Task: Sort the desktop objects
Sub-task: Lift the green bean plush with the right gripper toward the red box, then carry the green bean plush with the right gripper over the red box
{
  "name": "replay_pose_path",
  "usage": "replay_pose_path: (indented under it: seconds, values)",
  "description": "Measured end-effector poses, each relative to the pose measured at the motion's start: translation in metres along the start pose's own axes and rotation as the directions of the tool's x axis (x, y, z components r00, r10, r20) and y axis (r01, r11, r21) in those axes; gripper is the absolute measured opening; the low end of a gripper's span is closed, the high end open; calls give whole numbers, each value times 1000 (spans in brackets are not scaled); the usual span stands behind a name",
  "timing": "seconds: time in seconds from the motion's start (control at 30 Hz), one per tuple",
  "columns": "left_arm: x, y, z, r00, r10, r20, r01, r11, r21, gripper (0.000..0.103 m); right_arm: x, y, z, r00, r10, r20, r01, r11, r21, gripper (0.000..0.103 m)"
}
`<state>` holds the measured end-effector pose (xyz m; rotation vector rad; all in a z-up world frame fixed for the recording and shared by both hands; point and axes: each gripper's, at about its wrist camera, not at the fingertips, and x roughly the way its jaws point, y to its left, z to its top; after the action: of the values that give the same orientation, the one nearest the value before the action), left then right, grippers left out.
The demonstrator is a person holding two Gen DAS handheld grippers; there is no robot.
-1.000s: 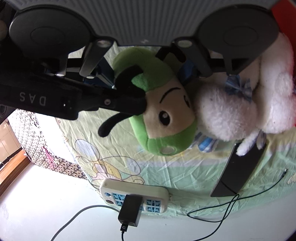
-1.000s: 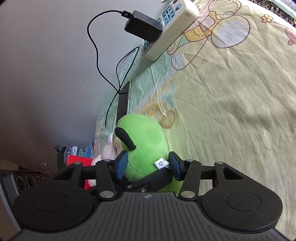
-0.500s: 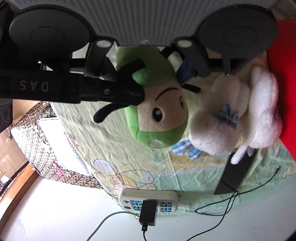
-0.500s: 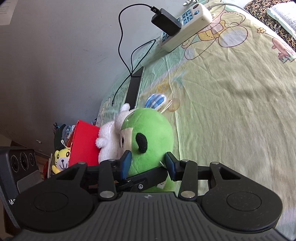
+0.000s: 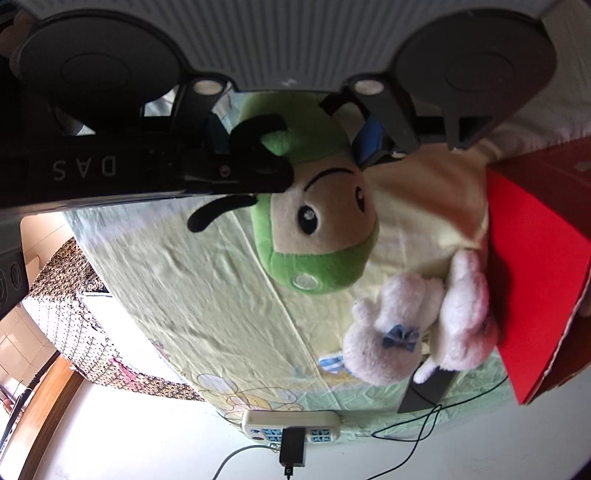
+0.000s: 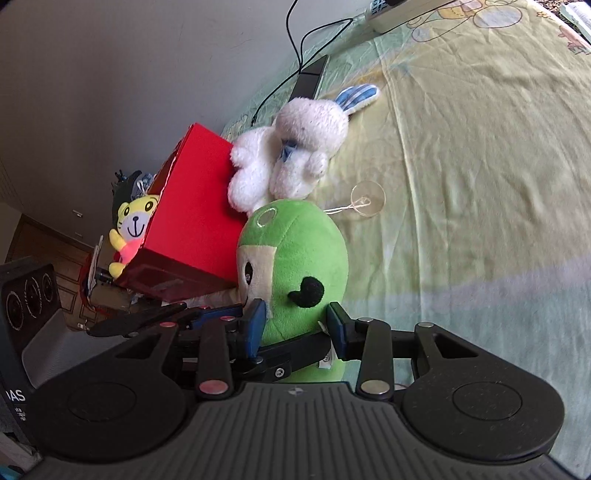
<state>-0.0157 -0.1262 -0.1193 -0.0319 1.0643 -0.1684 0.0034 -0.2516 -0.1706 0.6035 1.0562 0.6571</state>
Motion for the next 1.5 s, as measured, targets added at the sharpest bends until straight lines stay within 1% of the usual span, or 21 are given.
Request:
replay_pose_path:
  seconds: [0.17, 0.37, 0.6, 0.77, 0.87, 1.0, 1.1, 1.17, 1.27, 1.43, 1.5]
  values:
    - [-23, 32, -24, 1000, 21, 14, -21, 1000, -20, 67, 21, 42, -14, 1000, -3, -24, 0, 995, -98, 40]
    - [-58, 83, -49, 997, 58, 41, -57, 998, -30, 67, 59, 93, -29, 997, 39, -61, -47, 990, -130, 40]
    - [-100, 157, -86, 993, 99, 57, -96, 993, -63, 67, 112, 157, -54, 990, 90, -110, -108, 979, -173, 40]
    - [-124, 198, -103, 987, 134, 84, -127, 988, -83, 67, 139, 194, -65, 986, 124, -115, -145, 968, -203, 40]
    - [-143, 220, -111, 980, 159, 117, -150, 986, -77, 67, 149, 215, -69, 983, 154, -102, -174, 961, -218, 40]
    - [-170, 244, -114, 968, 178, 176, -167, 983, -76, 67, 153, 243, -68, 977, 205, -62, -214, 946, -242, 40]
    - [-189, 253, -110, 953, 197, 231, -187, 980, -63, 67, 151, 260, -62, 973, 232, -16, -227, 936, -267, 40]
    - [-200, 256, -103, 939, 204, 277, -200, 979, -43, 67, 147, 269, -55, 969, 246, 23, -229, 930, -289, 40]
    - [-210, 261, -90, 923, 199, 330, -200, 979, -31, 67, 141, 280, -44, 964, 255, 82, -217, 923, -319, 40]
    - [-217, 263, -60, 890, 183, 417, -208, 978, 14, 67, 130, 292, -21, 948, 251, 194, -169, 917, -362, 41]
    - [-214, 265, -49, 884, 169, 435, -201, 979, 28, 67, 130, 292, -12, 943, 236, 235, -140, 922, -362, 41]
